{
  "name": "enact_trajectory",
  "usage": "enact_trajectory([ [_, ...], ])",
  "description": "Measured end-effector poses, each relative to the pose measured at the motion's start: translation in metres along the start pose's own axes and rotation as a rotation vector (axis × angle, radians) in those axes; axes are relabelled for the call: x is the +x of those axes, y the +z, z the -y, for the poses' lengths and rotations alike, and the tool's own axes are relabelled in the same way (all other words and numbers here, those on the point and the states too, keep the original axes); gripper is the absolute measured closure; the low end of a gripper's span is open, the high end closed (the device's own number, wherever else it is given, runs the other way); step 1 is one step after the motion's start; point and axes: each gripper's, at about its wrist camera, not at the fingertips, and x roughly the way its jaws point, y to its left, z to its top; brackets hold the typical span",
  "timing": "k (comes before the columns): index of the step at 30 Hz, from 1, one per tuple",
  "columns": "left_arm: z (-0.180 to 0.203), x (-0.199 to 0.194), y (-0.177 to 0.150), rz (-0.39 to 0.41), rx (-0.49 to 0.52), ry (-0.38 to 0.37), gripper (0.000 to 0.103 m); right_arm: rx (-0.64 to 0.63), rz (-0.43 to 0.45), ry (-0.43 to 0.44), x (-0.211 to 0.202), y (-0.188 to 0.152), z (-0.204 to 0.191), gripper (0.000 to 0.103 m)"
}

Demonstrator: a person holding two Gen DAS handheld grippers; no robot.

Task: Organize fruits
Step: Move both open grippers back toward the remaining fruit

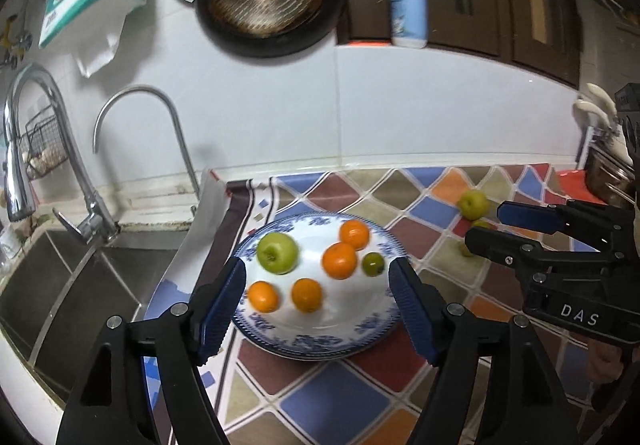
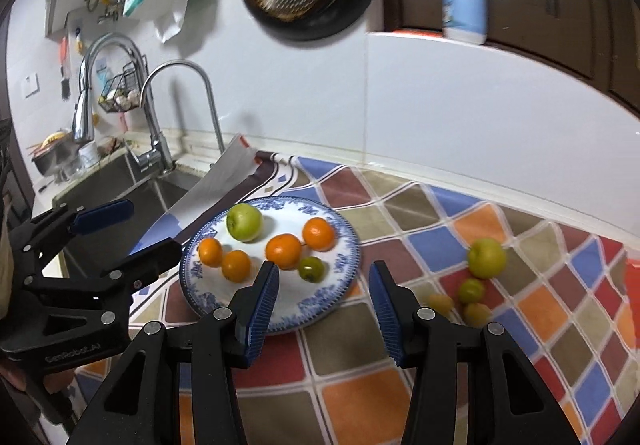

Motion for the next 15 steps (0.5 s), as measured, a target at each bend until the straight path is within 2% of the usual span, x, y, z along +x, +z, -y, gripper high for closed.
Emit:
enact_trajectory([
  [15,0.058,-0.022,0.004,0.064,0.086,-0.059,0.024,0.044,0.056,-0.116,-0.058,-0.023,0.041,0.055],
])
